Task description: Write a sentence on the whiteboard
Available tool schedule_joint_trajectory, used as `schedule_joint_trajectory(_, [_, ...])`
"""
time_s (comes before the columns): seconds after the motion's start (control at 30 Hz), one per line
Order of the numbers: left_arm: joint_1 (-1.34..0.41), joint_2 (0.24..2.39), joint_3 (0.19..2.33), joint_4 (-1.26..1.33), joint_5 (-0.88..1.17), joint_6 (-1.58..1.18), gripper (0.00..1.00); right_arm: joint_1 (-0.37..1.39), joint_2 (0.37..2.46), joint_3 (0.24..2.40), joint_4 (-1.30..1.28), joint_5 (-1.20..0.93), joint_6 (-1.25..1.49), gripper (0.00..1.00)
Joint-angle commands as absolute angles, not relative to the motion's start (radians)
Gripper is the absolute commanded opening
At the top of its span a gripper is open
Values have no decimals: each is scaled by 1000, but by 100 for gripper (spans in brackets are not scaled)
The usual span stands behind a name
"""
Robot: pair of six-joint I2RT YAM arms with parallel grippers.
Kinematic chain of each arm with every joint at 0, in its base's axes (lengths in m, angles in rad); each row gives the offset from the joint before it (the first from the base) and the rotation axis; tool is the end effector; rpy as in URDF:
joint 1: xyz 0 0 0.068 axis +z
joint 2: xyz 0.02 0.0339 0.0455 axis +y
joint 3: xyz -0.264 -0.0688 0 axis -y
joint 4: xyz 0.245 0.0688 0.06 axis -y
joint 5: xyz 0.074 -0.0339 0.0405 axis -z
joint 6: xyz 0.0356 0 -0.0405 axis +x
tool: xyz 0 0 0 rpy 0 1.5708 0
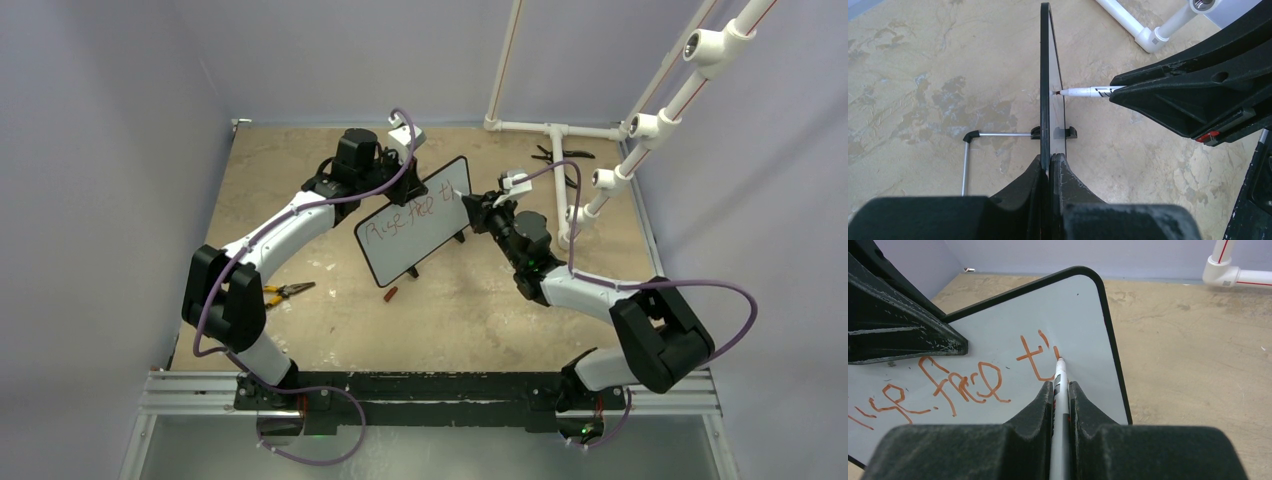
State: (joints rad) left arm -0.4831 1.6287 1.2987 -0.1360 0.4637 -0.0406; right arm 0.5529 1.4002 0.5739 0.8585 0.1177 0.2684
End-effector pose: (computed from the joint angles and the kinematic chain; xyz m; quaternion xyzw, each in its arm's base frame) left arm 0.3301 -0.1911 0.3069 0.2994 0.7818 -0.3211 0.4426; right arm 0.2529 0.1512 0.2377 -0.0566 0.6934 0.2488 0.6739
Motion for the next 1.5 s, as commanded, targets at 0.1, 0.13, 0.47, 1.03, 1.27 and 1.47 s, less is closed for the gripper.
schedule_joint_trajectory(0.1, [-485, 1609, 1282, -146, 461, 15, 0, 549, 1427, 618, 896, 164, 273, 0])
schedule_joint_trajectory(0.13, [-485, 1609, 1281, -146, 461, 16, 0, 549, 1431, 617, 894, 170, 275, 0])
schedule_joint_trajectory(0.47, [-485, 1609, 1281, -146, 460, 15, 0, 549, 1447, 618, 885, 179, 283, 0])
schedule_joint_trajectory(1.03, [-485, 1606, 1281, -146, 434, 11, 0, 549, 1445, 575, 862, 199, 307, 0])
schedule_joint_trajectory(1.27, [-486, 1603, 1279, -143, 408, 8, 0, 549, 1419, 558, 836, 201, 319, 0])
schedule_joint_trajectory(1.47, [-486, 1601, 1278, -143, 396, 8, 0, 549, 1378, 555, 819, 188, 328, 0])
